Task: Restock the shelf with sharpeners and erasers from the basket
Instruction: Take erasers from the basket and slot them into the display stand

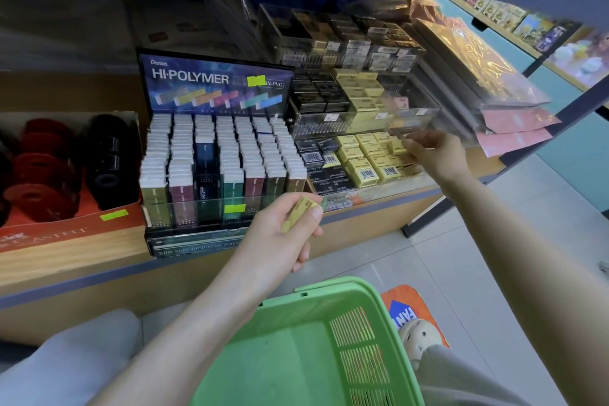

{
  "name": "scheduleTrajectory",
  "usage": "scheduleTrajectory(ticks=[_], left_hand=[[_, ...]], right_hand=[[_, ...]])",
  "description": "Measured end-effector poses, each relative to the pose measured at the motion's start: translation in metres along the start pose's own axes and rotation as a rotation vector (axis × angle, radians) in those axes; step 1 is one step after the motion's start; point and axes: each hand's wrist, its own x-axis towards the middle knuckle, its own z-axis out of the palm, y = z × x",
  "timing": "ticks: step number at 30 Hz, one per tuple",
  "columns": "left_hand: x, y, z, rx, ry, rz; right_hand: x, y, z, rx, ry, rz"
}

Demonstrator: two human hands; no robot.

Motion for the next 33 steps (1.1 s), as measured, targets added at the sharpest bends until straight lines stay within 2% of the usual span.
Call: scheduleTrajectory(ticks=[2, 9, 16, 22, 26, 30, 32, 33], left_hand=[[0.001, 0.0, 0.0, 0.008, -0.006, -0.006], [0.002, -0.002, 0.001, 0.018, -0.004, -0.007], [0.004, -0.002, 0.001, 0.001, -0.017, -0.004], [0.006, -0.001, 0.001, -0.098, -0.029, -0.061], [0.006, -0.004, 0.005, -0.052, -0.001, -0.038], [0.008, -0.006, 0.004, 0.009, 0.005, -0.002], [0.007, -0.007, 0.003, 0.059, 0.007, 0.021], [0.007, -0.007, 0.002, 0.076, 0.006, 0.034]], right_hand=[[0.0, -0.002, 0.005, -0.058, 0.009, -0.008], [0.007, -0.008, 0.011, -0.009, -0.027, 0.046], [-0.002, -0.012, 0.019, -0.182, 0.031, -0.095], [-0.008, -0.009, 0.009, -0.194, -0.079, -0.18], [-0.007, -0.008, 0.013, -0.18, -0.021, -0.181], [-0.018, -0.01, 0.015, -0.322, 0.053, -0.262], [-0.043, -0.023, 0.013, -0.186, 0.084, -0.329], [-0.059, -0.032, 0.01, -0.058, 0.013, -0.341]])
